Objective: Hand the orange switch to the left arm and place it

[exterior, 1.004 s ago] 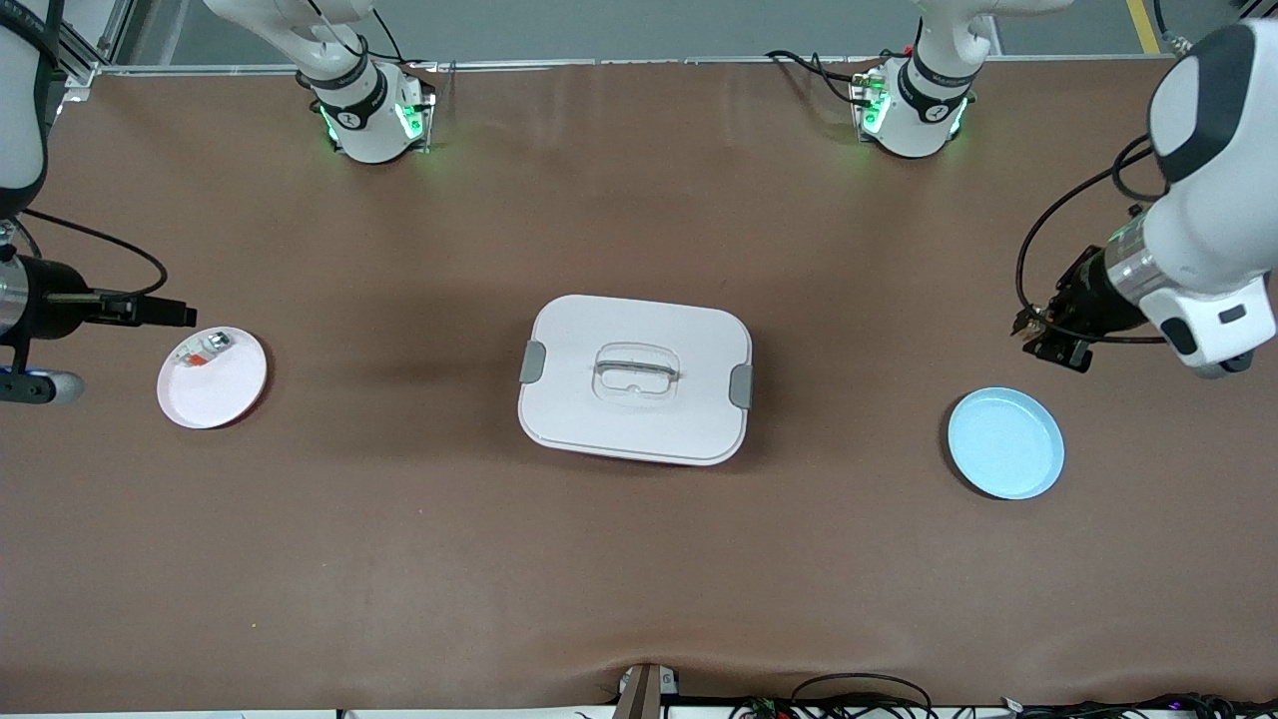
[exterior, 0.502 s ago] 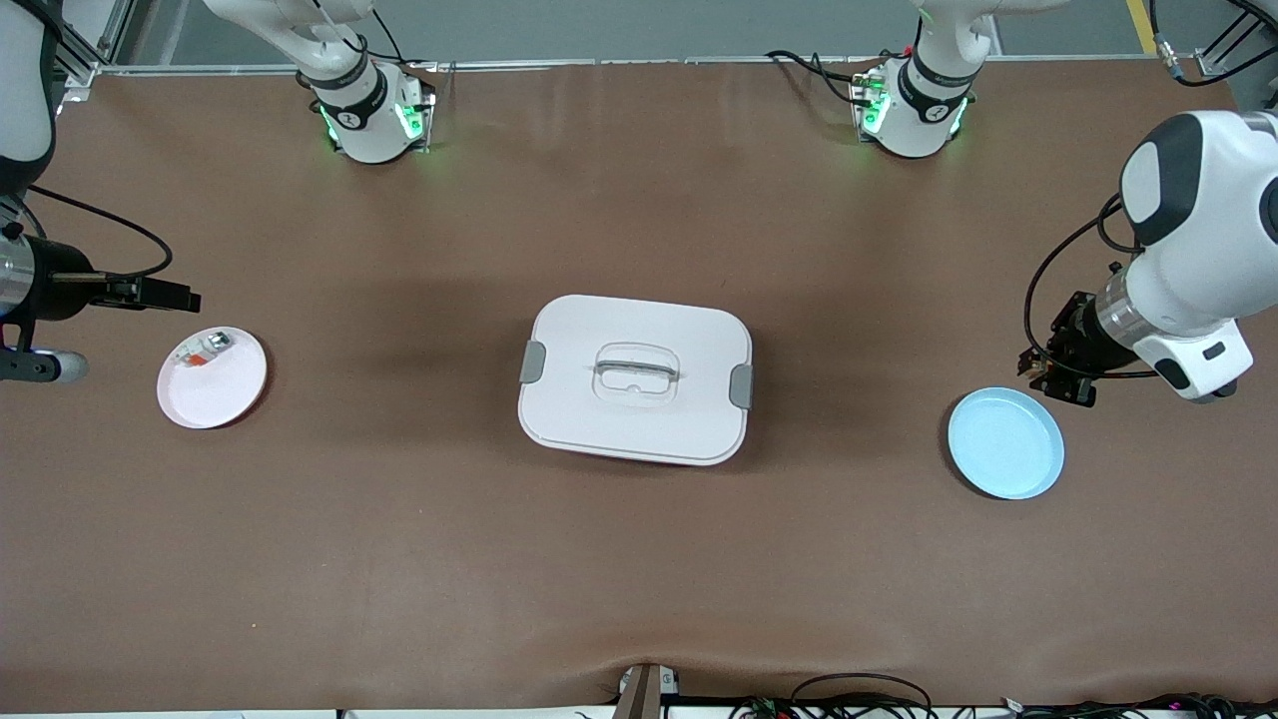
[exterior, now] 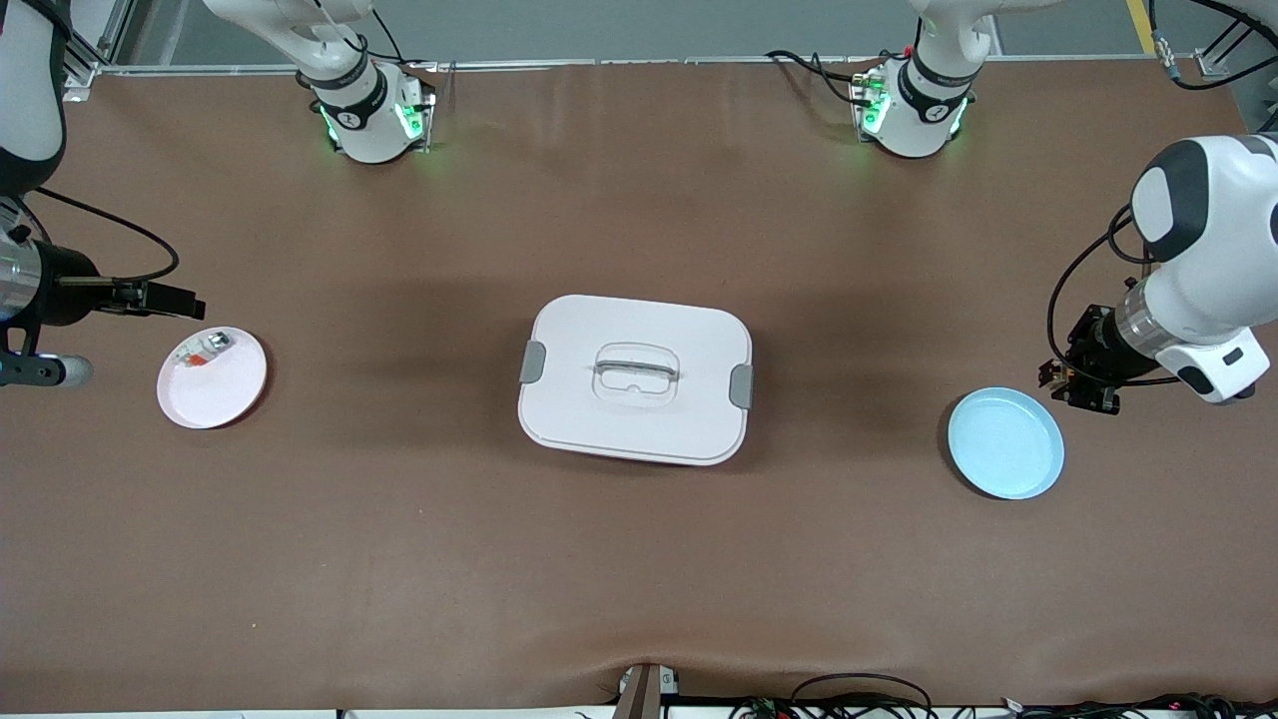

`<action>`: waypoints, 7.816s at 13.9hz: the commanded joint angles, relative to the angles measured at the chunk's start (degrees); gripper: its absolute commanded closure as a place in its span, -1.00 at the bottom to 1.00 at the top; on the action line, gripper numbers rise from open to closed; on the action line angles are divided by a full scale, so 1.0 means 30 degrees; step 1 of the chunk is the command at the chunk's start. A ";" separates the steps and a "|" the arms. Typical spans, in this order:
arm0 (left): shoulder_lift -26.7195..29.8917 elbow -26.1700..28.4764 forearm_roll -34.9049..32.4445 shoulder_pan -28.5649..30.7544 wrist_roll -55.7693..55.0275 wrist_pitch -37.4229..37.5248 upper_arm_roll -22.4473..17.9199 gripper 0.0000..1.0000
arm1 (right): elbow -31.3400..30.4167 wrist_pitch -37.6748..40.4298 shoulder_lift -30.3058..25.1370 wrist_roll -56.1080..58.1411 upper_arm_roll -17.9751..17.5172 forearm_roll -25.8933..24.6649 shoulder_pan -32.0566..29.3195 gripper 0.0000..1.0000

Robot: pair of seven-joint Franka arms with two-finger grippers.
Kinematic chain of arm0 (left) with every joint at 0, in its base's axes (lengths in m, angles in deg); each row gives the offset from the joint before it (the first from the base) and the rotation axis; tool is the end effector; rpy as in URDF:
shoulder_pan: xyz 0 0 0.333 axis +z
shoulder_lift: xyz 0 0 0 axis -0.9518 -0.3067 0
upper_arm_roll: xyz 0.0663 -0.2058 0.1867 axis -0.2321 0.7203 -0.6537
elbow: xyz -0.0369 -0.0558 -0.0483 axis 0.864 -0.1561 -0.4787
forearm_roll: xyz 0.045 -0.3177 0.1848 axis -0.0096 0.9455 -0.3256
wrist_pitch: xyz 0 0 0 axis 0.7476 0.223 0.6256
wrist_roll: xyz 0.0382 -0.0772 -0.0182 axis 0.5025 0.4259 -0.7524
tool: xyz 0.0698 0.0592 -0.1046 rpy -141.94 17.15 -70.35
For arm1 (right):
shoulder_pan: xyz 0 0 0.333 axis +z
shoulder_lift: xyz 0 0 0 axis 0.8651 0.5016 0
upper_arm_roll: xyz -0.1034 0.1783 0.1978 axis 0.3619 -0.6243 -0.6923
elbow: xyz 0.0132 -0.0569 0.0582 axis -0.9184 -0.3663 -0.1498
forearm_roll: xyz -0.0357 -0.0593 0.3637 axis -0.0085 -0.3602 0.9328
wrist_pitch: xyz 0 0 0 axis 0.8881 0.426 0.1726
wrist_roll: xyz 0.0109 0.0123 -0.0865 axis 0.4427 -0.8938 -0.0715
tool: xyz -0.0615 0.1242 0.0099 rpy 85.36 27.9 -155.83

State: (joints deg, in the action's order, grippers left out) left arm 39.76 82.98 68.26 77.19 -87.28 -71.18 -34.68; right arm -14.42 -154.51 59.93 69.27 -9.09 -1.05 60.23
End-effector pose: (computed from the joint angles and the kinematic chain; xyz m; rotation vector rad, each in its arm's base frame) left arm 0.5782 0.0104 0.3653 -2.4415 -1.9673 -0.0929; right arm 0.5645 -0.0144 0.4980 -3.0757 0.1362 0.3777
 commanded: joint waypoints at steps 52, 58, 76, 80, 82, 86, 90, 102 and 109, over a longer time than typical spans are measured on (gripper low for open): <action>-0.7816 0.0704 -0.1004 0.1570 0.0008 -0.8650 0.0088 0.21 | -0.2728 0.0463 -0.6216 -0.0092 -0.0175 -0.0796 -0.0464 -1.00; -0.7700 0.0558 -0.1004 0.1570 -0.0051 -0.8533 0.0118 -0.92 | -0.3641 0.0051 -0.6864 -0.0092 0.0003 -0.0706 -0.0492 -1.00; -0.7113 -0.0497 -0.1034 0.1336 1.0724 -0.7771 0.0645 -1.00 | -0.4023 -0.1328 -0.7451 -0.0034 -0.0114 -0.0355 -0.0404 -1.00; -0.7113 -0.0498 -0.1063 0.1278 1.3796 -0.7917 0.0674 -1.00 | -0.4022 -0.1151 -0.7451 -0.0004 -0.0114 -0.0413 -0.0433 -1.00; -0.7142 -0.0498 -0.1063 0.1277 1.5905 -0.7975 0.0733 -1.00 | -0.4023 -0.1122 -0.7421 -0.0091 -0.0114 -0.0384 -0.0434 -1.00; -0.7142 -0.0439 -0.1355 0.1277 1.9683 -0.8473 0.0996 -1.00 | -0.4052 -0.1033 -0.7392 -0.0121 -0.0172 -0.0384 -0.0375 -1.00; -0.6997 -0.0527 -0.1327 0.1248 2.3796 -0.8504 0.1231 -1.00 | -0.4023 -0.1004 -0.7392 -0.0092 -0.0173 -0.0384 -0.0375 -1.00; -0.1611 -0.0556 -0.1093 0.1336 2.3914 -0.4731 0.1231 -1.00 | -0.4023 -0.0946 -0.7392 -0.0092 -0.0173 -0.0355 -0.0375 -1.00; 0.1878 -0.2191 0.0691 0.1307 2.4148 0.2559 0.1231 -1.00 | -0.4052 -0.1004 -0.7363 -0.0092 -0.0143 -0.0355 -0.0492 -1.00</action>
State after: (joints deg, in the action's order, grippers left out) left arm 43.04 78.63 67.79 80.90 -15.99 -69.36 -31.17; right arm -25.67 -157.42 38.94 69.01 -9.51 -2.90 59.11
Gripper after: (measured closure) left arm 0.000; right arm 0.000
